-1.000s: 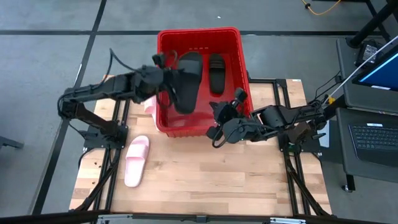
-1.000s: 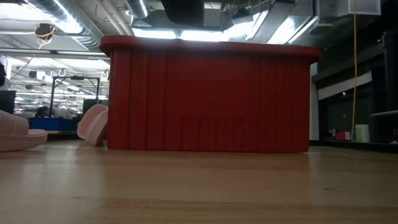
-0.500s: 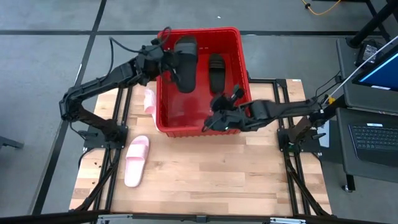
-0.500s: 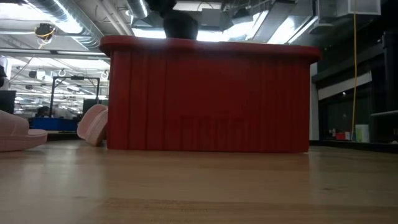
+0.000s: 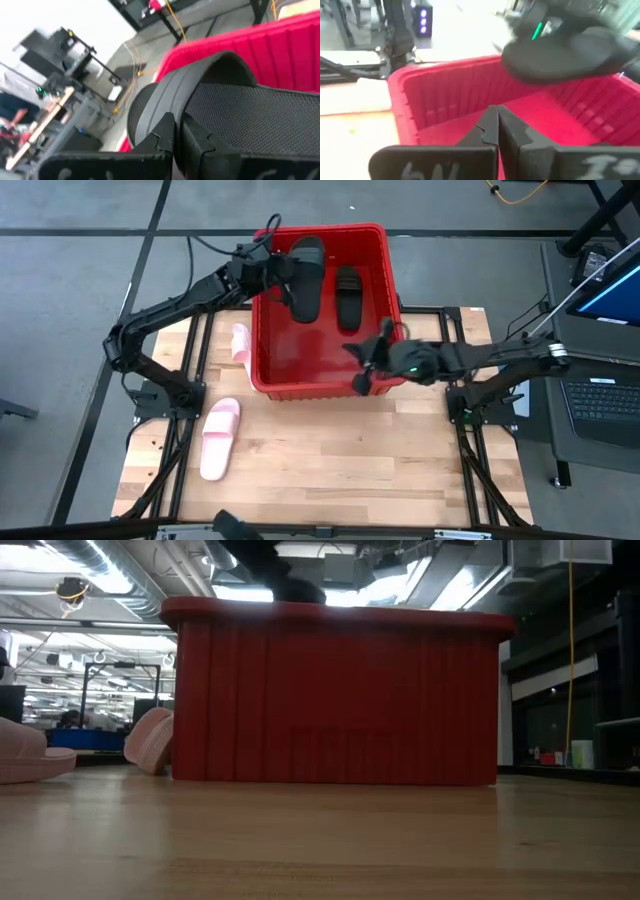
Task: Pick and place slides into bin
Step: Put the black slide in the red bin
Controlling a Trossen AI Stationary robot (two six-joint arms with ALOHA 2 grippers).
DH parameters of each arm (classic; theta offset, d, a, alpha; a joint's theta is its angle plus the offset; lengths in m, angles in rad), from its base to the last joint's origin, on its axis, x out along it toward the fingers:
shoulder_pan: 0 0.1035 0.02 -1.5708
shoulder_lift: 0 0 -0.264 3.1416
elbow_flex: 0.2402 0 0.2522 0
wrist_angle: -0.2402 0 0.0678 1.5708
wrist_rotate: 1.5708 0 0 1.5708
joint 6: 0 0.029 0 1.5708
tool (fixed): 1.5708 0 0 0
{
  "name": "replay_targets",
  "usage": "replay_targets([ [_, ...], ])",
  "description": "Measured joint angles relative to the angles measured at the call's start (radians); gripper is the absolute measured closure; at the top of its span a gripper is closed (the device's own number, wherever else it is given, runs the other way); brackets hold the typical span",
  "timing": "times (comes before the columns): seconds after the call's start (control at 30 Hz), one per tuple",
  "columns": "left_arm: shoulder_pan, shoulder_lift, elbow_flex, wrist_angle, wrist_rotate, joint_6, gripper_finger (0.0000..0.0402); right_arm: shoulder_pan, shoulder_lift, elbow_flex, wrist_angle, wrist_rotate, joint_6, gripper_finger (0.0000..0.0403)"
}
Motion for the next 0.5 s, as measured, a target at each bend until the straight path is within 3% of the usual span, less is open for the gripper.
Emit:
replay_targets([
  [0.27, 0.04, 0.123, 0.0, 0.027, -0.004, -0.085, 0.0395, -0.064, -0.193, -0.198, 0.065, -0.006, -0.052, 0.0401],
  [0.5, 0.076, 0.215, 0.0, 0.088, -0.004, -0.092, 0.0395, -0.109, -0.325, -0.361, 0.225, -0.089, -0.065, 0.0398],
])
